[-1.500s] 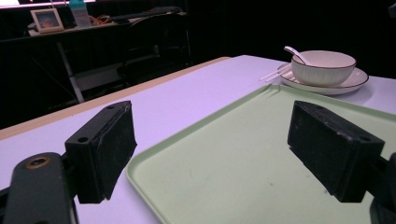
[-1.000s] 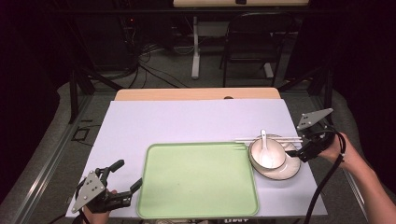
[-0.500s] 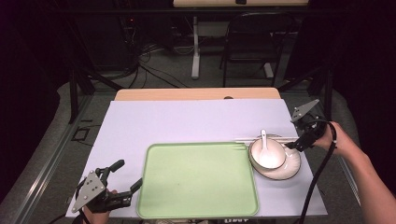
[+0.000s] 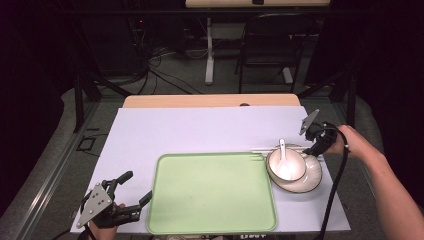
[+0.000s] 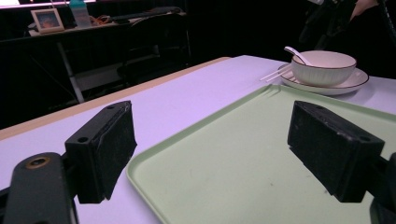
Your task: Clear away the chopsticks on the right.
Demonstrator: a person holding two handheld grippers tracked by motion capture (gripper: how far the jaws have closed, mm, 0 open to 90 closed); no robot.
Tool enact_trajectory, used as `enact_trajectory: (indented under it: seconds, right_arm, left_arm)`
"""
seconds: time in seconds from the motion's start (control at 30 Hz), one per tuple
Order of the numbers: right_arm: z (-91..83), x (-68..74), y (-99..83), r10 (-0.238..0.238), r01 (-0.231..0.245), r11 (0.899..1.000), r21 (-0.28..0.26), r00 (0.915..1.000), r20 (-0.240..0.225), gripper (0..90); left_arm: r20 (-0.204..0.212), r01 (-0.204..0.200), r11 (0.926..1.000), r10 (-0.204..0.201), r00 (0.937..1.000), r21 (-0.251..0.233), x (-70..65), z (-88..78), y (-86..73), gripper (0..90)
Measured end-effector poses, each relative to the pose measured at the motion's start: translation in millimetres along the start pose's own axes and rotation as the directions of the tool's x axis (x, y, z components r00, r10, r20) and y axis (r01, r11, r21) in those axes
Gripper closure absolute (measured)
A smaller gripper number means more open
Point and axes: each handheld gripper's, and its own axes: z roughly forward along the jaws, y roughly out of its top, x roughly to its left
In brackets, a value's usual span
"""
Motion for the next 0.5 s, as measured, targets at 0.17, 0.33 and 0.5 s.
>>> enact_trajectory:
  seconds: [0.17, 0.33, 0.5]
  right_arm:
    - [8.4, -1.5, 6.2, -0.027, 0.026, 0.999, 0.039, 0.9996, 0.013, 49.9]
    - [15.5, -6.1, 11.2, -0.051, 0.050, 0.997, 0.061, 0.9986, 0.012, 59.1]
    - [22.1, -10.8, 15.4, -0.058, 0.058, 0.993, 0.098, 0.9983, -0.006, 63.7]
  left_arm:
    - [-0.001, -0.001, 1.0000, 0.001, 1.0000, -0.001, 0.3, -0.4, 0.0, 15.2]
    - [-0.001, 0.000, 1.0000, 0.000, 1.0000, 0.000, 0.3, 0.0, -0.1, 15.2]
    - [-0.001, 0.002, 1.0000, -0.002, 1.0000, 0.000, 0.3, -0.1, -0.1, 15.2]
